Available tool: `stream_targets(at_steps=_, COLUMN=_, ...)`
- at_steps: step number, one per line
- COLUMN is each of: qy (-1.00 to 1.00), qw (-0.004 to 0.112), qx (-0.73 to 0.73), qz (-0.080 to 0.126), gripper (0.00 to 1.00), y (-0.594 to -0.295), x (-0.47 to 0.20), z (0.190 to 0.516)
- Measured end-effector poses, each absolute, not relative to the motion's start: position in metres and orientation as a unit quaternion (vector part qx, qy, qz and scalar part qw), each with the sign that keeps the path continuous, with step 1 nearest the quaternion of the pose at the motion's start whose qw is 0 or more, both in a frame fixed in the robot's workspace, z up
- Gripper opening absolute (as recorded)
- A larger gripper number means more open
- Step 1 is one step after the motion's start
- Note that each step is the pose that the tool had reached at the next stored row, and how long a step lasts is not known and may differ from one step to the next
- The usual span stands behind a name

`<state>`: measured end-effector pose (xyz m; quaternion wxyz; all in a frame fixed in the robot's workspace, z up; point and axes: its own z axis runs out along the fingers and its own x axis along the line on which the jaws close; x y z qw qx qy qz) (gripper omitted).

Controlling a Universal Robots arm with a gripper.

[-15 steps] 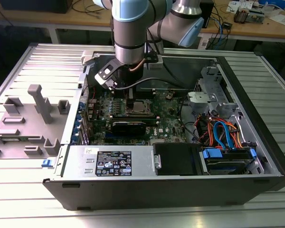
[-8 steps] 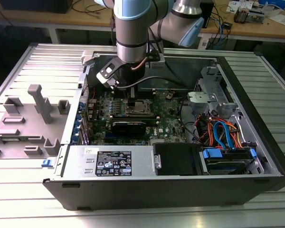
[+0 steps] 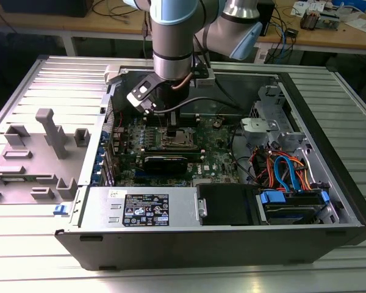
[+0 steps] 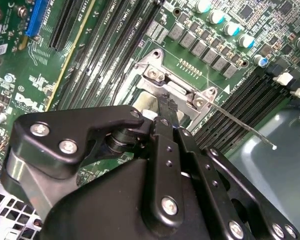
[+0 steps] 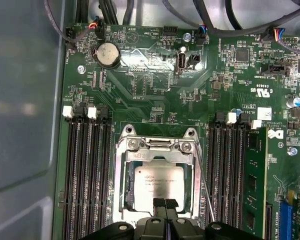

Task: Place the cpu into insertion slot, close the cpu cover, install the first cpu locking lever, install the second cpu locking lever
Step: 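Close the cpu cover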

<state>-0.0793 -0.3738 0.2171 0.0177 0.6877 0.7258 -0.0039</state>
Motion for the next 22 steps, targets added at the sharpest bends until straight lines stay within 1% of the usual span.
stream_targets(at_steps=11, qy=0.726, qw=0.018, qx=0.688, qz=-0.004, gripper=0.11, y=-0.374, x=-0.095, z=0.213)
stream_targets(at_steps=16, qy=0.726, qw=0.018, qx=0.688, qz=-0.005, gripper=0.11, y=-0.374, x=-0.096, z=0.206)
stream_targets(at_steps=22, qy=0.726, qw=0.018, qx=0.688, qz=-0.003, gripper=0.11, y=-0.373, x=-0.096, z=0.209)
